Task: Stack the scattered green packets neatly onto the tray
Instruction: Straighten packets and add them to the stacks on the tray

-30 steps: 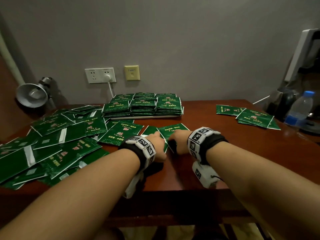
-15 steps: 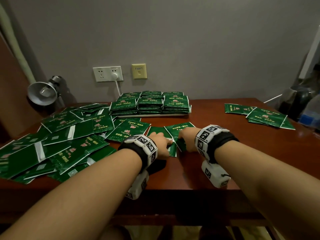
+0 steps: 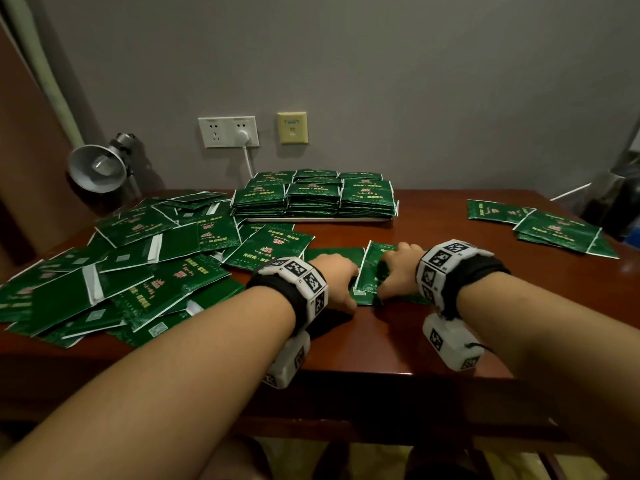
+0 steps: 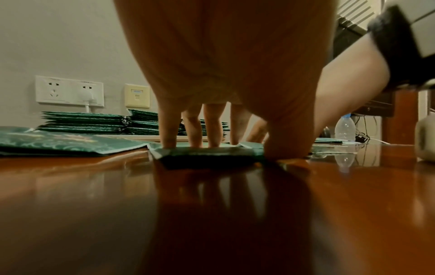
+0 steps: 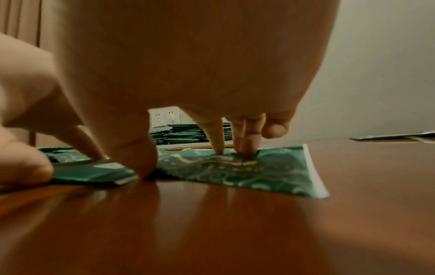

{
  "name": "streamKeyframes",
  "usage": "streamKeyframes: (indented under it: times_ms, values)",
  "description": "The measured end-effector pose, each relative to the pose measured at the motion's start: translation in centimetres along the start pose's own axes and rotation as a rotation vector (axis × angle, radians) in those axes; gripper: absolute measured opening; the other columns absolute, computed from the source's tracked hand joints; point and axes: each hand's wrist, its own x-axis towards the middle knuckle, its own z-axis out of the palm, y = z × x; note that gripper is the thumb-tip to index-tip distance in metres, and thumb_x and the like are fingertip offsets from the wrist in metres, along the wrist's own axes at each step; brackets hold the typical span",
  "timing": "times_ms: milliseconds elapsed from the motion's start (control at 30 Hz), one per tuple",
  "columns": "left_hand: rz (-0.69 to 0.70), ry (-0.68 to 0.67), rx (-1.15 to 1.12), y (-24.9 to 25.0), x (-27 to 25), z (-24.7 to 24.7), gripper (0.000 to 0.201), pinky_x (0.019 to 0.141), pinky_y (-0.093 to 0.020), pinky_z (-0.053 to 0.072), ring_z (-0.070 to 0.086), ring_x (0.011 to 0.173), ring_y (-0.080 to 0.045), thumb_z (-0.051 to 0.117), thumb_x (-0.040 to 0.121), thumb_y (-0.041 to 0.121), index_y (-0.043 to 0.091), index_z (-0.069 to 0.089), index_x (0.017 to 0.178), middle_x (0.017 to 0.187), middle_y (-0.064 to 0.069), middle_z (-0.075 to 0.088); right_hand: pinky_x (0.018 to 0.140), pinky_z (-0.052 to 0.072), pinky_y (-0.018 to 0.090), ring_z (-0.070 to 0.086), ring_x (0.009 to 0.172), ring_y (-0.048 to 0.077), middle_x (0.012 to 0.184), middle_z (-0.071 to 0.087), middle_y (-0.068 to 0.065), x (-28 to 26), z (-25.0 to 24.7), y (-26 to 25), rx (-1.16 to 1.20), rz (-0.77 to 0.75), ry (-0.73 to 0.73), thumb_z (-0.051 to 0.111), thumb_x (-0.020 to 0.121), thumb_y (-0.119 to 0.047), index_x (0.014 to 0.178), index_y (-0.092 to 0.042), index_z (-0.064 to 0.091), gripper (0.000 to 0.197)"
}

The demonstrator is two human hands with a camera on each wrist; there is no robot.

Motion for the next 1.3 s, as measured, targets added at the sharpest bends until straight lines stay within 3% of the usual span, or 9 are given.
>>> streamKeyframes:
  times_ms: [67,233,367,500,667,833,1000,1167,1300]
  values:
    - [0.019,-0.011,0.057,0.1,-0.1,0.2,0.037,0.07,-0.032,0.044,0.058,0.1,-0.03,0.071,0.079,0.025,0.013,0.06,0.112,0.103,-0.009,0.058,0.096,0.043,0.039,0.044,0.114,0.029,0.121,0.046,0.011,-0.2,-0.1,0.1,-0.007,0.012,0.009,0.061,0.071,-0.064,0.124,-0.017,0.052,0.072]
    - [-0.013,0.023,0.035,0.1,-0.1,0.2,0.034,0.078,-0.034,0.045,0.058,0.106,-0.031,0.062,0.084,0.01,0.012,0.055,0.118,0.112,-0.011,0.059,0.096,0.043,0.038,0.049,0.115,0.029,0.123,0.052,0.01,-0.5,-0.1,0.1,0.097,0.064,-0.013,0.067,0.069,-0.06,0.129,-0.012,0.04,0.082]
    - [-0.09,0.093,-0.009,-0.1,-0.3,-0.4,0.026,0.078,-0.039,0.054,0.061,0.097,-0.029,0.058,0.084,0.012,0.013,0.06,0.111,0.103,-0.007,0.063,0.093,0.048,0.038,0.054,0.111,0.028,0.122,0.053,0.01,-0.5,-0.7,0.2,0.151,0.074,-0.04,0.069,0.07,-0.059,0.134,-0.013,0.04,0.084]
    - [-0.26,0.256,-0.017,-0.4,-0.7,-1.4,0.011,0.066,-0.032,0.045,0.06,0.081,-0.027,0.054,0.083,0.017,0.016,0.06,0.093,0.091,-0.004,0.064,0.097,0.045,0.041,0.051,0.114,0.029,0.125,0.049,0.01,-0.7,-0.9,0.8,0.045,0.126,-0.06,0.063,0.067,-0.075,0.131,-0.018,0.048,0.087]
    - [-0.443,0.358,-0.111,-1.4,-1.2,-2.0,0.008,0.068,-0.031,0.042,0.056,0.075,-0.024,0.053,0.084,0.022,0.017,0.056,0.089,0.078,0.0,0.057,0.098,0.044,0.043,0.051,0.12,0.031,0.131,0.052,0.009,-0.2,-0.3,1.7,0.195,0.217,-0.115,0.07,0.055,-0.079,0.14,-0.01,0.029,0.117]
    - [-0.466,0.386,-0.053,-1.8,-0.7,-1.1,0.034,0.092,-0.043,0.044,0.048,0.113,-0.029,0.06,0.082,0.025,0.016,0.051,0.114,0.118,-0.008,0.054,0.097,0.047,0.047,0.05,0.12,0.031,0.135,0.046,0.01,-0.3,-0.8,1.7,0.05,0.193,-0.063,0.058,0.049,-0.092,0.141,-0.015,0.036,0.121]
    - [-0.29,0.218,-0.047,-0.7,-0.1,-0.3,0.036,0.079,-0.039,0.049,0.054,0.103,-0.028,0.051,0.087,0.035,0.017,0.051,0.118,0.118,-0.008,0.05,0.093,0.05,0.044,0.057,0.112,0.03,0.129,0.054,0.011,-0.1,-0.6,1.5,0.078,0.186,-0.053,0.064,0.05,-0.088,0.14,-0.01,0.036,0.122]
    - [-0.243,-0.003,0.024,-1.1,-0.1,0.2,0.056,0.096,-0.046,0.042,0.04,0.125,-0.035,0.049,0.09,0.051,0.027,0.043,0.14,0.133,-0.012,0.042,0.07,0.052,0.035,0.063,0.085,0.026,0.096,0.063,0.003,-0.3,-1.6,1.2,0.086,0.106,0.043,0.075,0.059,-0.072,0.113,-0.009,0.052,0.086]
    - [-0.19,-0.006,-0.027,-0.7,-0.1,0.3,0.053,0.093,-0.044,0.045,0.042,0.119,-0.033,0.059,0.087,0.032,0.025,0.044,0.138,0.123,-0.009,0.044,0.067,0.056,0.034,0.063,0.069,0.022,0.077,0.062,0.001,-0.6,-2.6,1.6,0.16,0.121,0.199,0.074,0.076,-0.051,0.092,-0.016,0.062,0.041]
